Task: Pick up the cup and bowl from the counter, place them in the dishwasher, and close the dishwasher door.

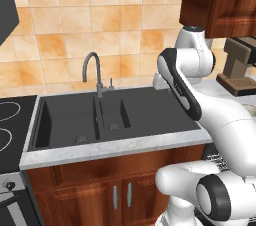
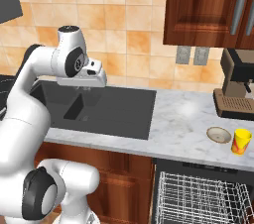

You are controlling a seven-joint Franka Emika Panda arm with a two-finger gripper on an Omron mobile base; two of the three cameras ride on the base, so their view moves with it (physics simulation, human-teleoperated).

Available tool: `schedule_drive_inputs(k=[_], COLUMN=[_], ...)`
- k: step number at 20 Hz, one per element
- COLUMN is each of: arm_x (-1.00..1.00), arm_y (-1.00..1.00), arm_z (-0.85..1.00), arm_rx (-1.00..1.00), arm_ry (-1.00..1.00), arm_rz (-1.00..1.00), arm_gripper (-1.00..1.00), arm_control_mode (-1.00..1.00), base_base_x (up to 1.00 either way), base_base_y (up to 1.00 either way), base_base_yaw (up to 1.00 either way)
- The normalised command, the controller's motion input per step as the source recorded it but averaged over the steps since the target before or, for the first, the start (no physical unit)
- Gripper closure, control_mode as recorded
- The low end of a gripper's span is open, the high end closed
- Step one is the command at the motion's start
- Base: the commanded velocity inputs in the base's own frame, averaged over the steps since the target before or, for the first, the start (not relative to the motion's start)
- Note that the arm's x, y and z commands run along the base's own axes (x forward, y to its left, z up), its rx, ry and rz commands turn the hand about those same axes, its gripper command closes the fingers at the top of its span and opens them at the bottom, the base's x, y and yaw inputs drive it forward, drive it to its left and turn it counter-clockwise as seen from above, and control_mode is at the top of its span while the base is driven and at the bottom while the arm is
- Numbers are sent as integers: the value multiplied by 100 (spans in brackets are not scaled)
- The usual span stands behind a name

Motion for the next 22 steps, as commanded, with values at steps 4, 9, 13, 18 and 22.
schedule_drive_inputs(k=[4, 9, 13, 18, 22], arm_x=[-1, -18, -26, -25, -15], arm_y=[-6, -10, -15, -14, -20], arm_z=[0, -7, -16, -18, -14], arm_rx=[0, -3, -7, -9, -8], arm_ry=[0, 0, -1, -3, 0], arm_rz=[1, 3, 4, 5, 3], arm_gripper=[-100, -100, -100, -100, -100], arm_control_mode=[-100, -100, -100, -100, -100], base_base_x=[0, 0, 0, 0, 0], base_base_y=[0, 0, 0, 0, 0], base_base_yaw=[0, 0, 0, 0, 0])
